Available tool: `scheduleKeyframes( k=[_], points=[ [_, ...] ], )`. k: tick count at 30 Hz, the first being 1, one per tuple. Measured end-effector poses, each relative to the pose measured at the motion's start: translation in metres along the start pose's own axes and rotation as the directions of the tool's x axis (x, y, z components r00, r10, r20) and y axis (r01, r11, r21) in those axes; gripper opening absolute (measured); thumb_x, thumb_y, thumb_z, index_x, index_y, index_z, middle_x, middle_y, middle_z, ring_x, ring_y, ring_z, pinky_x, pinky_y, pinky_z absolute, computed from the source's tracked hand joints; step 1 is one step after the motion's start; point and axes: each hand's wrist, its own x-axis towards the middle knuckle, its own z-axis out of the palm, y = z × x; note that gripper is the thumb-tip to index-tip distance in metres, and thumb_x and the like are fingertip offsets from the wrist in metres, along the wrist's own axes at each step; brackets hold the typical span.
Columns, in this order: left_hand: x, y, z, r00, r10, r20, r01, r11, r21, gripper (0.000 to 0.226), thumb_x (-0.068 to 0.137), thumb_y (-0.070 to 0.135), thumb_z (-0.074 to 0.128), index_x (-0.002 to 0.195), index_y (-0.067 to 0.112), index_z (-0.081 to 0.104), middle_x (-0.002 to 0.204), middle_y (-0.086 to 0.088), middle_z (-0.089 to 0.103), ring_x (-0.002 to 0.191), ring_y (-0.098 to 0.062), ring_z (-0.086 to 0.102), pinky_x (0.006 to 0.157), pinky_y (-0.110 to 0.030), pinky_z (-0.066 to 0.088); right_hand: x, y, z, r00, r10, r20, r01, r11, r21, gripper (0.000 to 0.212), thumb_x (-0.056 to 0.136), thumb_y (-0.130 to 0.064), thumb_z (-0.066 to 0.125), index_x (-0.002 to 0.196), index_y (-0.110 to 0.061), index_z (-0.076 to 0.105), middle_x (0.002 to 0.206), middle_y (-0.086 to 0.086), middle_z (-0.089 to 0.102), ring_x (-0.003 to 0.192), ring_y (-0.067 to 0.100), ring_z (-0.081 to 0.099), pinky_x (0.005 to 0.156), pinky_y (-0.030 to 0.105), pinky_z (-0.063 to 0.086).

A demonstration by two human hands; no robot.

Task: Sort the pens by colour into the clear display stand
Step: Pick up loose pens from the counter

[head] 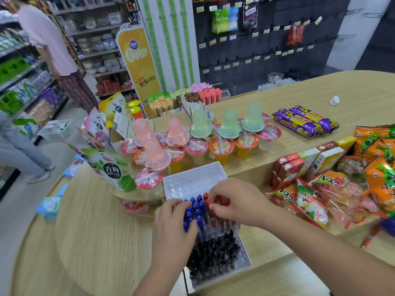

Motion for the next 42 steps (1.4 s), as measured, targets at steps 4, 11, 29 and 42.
scheduleKeyframes(
  k=[4,11,29,42],
  points=[
    [-0.005,-0.008,0.004,0.997,-0.025,0.075,0.023,0.999,0.024,0.053,0.084,0.031,0.068,0.135,0.029,0.053,0.139,0.007,0.041,0.128,-0.011,0.029,0.108,-0.033,0.035,-0.003,0.004,-0.005,1.0,0.015,0.017,-0.014,0.999,-0.038,0.019,0.086,-0.044,0.059,0.1,-0.033,0.068,0.095,-0.017,0.065,0.09,0.002,0.05,0.074,0.029,0.049],
    [-0.007,-0.013,0.011,0.997,-0.011,0.081,0.011,1.0,-0.001,0.058,0.086,0.037,0.067,0.14,0.03,0.047,0.145,0.011,0.034,0.133,-0.011,0.025,0.11,-0.031,0.031,-0.008,0.009,0.004,0.996,0.039,0.075,-0.03,0.992,-0.12,0.025,0.086,-0.051,0.057,0.102,-0.035,0.067,0.098,-0.017,0.059,0.098,0.003,0.049,0.076,0.027,0.049],
    [-0.008,-0.015,0.016,0.998,-0.012,0.062,0.014,1.0,-0.024,0.054,0.087,0.031,0.066,0.138,0.029,0.047,0.146,0.01,0.034,0.134,-0.012,0.026,0.109,-0.032,0.035,-0.009,-0.004,0.036,0.996,-0.021,-0.082,-0.012,0.922,-0.386,0.022,0.07,-0.044,0.074,0.07,-0.023,0.066,0.087,-0.006,0.054,0.082,0.016,0.053,0.05,0.023,0.03],
    [-0.094,-0.079,-0.012,0.939,-0.222,-0.264,0.108,0.915,-0.388,0.022,0.088,0.022,0.058,0.109,0.029,0.06,0.106,0.013,0.057,0.091,-0.007,0.059,0.079,-0.017,0.047,-0.114,-0.06,0.13,0.987,0.046,-0.152,-0.035,0.996,0.076,0.021,0.094,-0.044,0.052,0.094,-0.029,0.067,0.085,-0.018,0.062,0.069,-0.001,0.056,0.052,0.019,0.045]
  ],
)
